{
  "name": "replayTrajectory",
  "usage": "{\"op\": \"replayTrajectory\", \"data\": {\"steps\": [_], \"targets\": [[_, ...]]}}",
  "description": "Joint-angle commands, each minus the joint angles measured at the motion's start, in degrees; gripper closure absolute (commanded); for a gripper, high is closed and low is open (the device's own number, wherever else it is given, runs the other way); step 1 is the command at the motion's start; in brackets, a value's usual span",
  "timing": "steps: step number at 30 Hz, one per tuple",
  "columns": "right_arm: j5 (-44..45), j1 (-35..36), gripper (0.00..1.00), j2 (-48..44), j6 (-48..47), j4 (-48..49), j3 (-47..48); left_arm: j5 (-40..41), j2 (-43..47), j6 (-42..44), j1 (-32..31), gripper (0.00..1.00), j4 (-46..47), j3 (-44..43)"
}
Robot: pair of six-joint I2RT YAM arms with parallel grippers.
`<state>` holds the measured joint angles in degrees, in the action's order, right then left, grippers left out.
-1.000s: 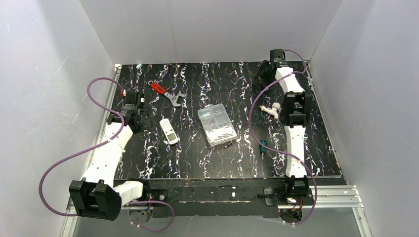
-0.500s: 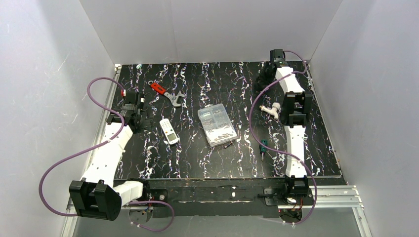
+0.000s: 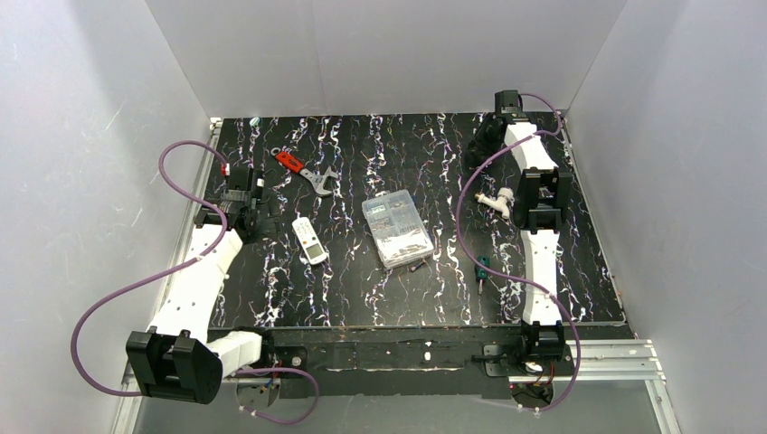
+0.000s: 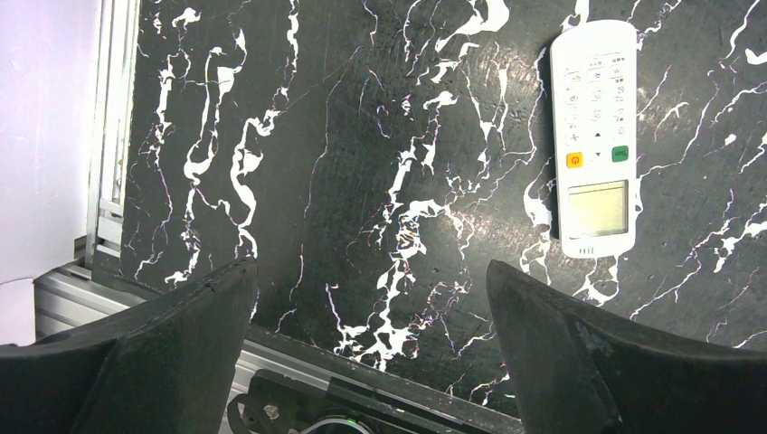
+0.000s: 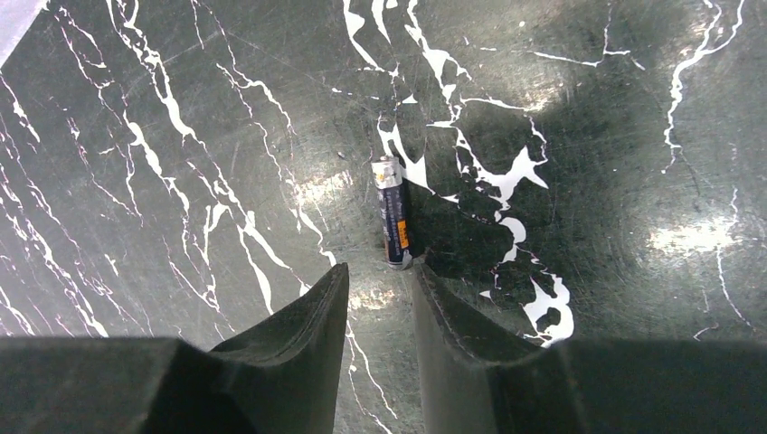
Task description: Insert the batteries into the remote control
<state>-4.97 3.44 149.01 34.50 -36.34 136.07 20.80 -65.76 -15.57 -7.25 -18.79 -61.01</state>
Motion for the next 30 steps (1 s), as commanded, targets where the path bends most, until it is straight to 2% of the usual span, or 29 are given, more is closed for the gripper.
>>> {"op": "replayTrajectory", "data": {"steps": [1, 5, 10, 15, 19, 30], "targets": [[-0.7, -0.4, 0.6, 0.0, 0.7, 0.5, 1.3, 1.6, 1.7, 0.3, -0.1, 0.0, -5.2, -1.5], [-1.4, -0.9, 0.65, 0.0, 1.3, 0.8, 0.9, 0.9, 1.8, -0.4, -0.1, 0.01, -5.3, -1.7], [-2.8, -1.5, 0.66, 0.1, 1.8, 0.8, 0.3, 0.6, 2.0, -0.9, -0.1, 0.01, -5.3, -1.7], [-2.9, -1.9, 0.5, -1.3, 1.7, 1.9, -2.6, 0.5, 2.1, -1.1, -0.1, 0.0, -5.3, -1.6], [-3.3, -2.0, 0.43, -1.1, 1.2, 2.0, -2.3, 0.2, 2.3, -1.3, -0.1, 0.01, -5.3, -1.6], [-5.9, -2.7, 0.41, -1.1, 1.9, 3.4, -3.4, -0.1, 2.5, -1.4, -0.1, 0.0, -5.3, -1.2]]}}
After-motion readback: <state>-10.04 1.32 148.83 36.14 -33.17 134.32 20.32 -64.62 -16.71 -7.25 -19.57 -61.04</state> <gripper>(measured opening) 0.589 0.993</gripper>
